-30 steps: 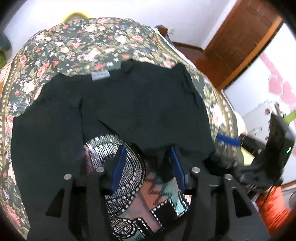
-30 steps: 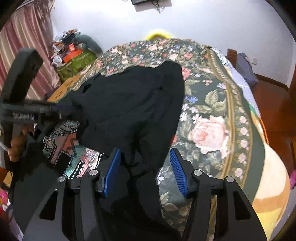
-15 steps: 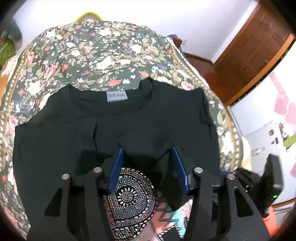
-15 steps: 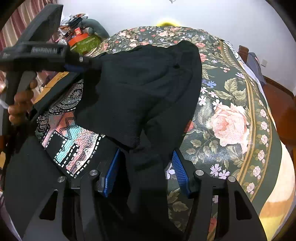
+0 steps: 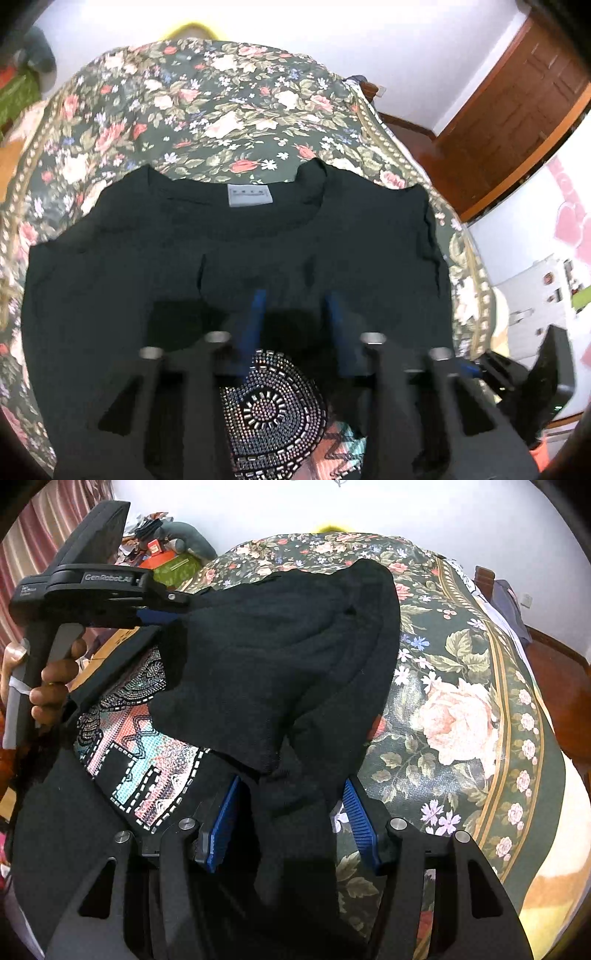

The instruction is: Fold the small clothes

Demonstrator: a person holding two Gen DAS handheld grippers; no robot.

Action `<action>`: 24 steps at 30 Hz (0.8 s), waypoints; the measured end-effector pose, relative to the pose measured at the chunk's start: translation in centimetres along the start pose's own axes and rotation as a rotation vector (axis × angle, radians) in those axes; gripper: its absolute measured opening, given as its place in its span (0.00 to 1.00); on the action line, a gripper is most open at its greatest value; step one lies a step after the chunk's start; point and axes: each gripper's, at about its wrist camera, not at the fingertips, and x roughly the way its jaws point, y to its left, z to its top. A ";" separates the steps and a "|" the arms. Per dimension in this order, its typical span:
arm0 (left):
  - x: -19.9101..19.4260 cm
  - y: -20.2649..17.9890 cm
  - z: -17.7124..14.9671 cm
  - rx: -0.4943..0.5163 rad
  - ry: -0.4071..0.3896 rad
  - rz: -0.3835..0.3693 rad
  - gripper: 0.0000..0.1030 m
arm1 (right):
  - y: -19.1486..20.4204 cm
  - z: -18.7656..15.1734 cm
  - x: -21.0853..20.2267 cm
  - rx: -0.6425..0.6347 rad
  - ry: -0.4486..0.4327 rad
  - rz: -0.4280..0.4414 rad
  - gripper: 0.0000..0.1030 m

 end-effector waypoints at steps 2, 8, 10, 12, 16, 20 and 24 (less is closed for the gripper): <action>0.1 -0.7 -0.1 0.038 -0.008 0.014 0.13 | 0.0 0.0 0.0 -0.001 0.001 0.000 0.52; -0.9 -1.6 0.1 0.120 -0.067 0.097 0.07 | -0.1 -0.1 -0.1 0.006 -0.003 0.006 0.52; -1.4 -1.6 0.5 0.137 -0.103 0.130 0.07 | -0.1 -0.1 -0.1 0.007 -0.003 0.006 0.52; -1.4 -1.6 0.8 0.151 -0.119 0.172 0.07 | -0.1 -0.1 -0.1 0.007 -0.003 0.006 0.52; 0.0 -1.1 0.8 0.164 -0.055 0.207 0.08 | -0.1 -0.1 -0.1 0.007 0.005 -0.002 0.52; -1.3 -0.4 0.0 0.149 -0.053 0.206 0.23 | 0.0 -0.1 -1.1 0.015 0.008 -0.016 0.52; -4.6 0.8 -1.2 0.119 -0.071 0.211 0.44 | 0.0 -0.2 -3.5 0.023 -0.022 -0.050 0.53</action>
